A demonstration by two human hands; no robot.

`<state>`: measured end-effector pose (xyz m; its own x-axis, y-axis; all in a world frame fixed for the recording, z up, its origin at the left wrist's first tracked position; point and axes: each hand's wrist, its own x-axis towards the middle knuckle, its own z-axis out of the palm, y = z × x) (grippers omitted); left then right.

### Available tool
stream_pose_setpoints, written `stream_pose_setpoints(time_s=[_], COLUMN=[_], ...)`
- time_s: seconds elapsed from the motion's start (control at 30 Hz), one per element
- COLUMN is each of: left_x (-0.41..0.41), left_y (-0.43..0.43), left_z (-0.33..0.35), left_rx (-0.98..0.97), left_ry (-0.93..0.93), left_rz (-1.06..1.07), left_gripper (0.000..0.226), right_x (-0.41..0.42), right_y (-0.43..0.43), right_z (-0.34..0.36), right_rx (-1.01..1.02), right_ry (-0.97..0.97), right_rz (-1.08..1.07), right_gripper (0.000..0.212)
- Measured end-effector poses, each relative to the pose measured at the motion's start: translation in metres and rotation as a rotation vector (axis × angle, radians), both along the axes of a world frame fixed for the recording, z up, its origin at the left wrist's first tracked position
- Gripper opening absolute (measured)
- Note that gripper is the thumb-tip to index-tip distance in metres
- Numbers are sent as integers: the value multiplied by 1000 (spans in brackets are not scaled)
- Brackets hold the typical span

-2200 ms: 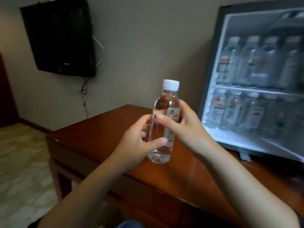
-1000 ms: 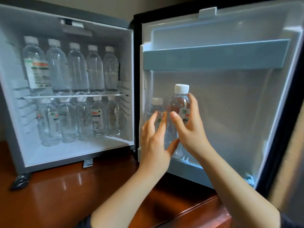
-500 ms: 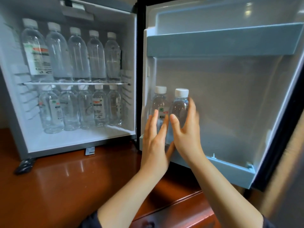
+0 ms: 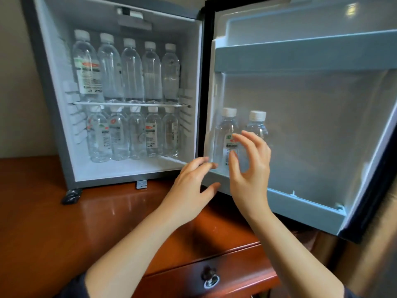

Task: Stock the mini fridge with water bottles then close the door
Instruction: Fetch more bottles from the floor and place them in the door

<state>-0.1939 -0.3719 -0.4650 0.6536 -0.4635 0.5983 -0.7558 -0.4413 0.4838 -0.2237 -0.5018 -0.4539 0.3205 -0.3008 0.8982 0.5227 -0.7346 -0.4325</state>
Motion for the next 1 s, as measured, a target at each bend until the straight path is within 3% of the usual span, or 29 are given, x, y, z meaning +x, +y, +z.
stream_pose_setpoints(time_s=[0.23,0.5,1.0], left_x=[-14,-63,-260], left_y=[97,229,442], left_z=[13,-3,-120], left_rx=[173,176,-67], left_ry=[49,223,548], left_rz=[166,494,1185], left_gripper=[41,27,26], right_x=[10,18,-60], right_y=[66,179,436], right_z=[-8,-39,-125], right_rx=[-123,-255,-647], right_ry=[169,373,582], right_rz=[319,716,1339], right_gripper=[21,19,23])
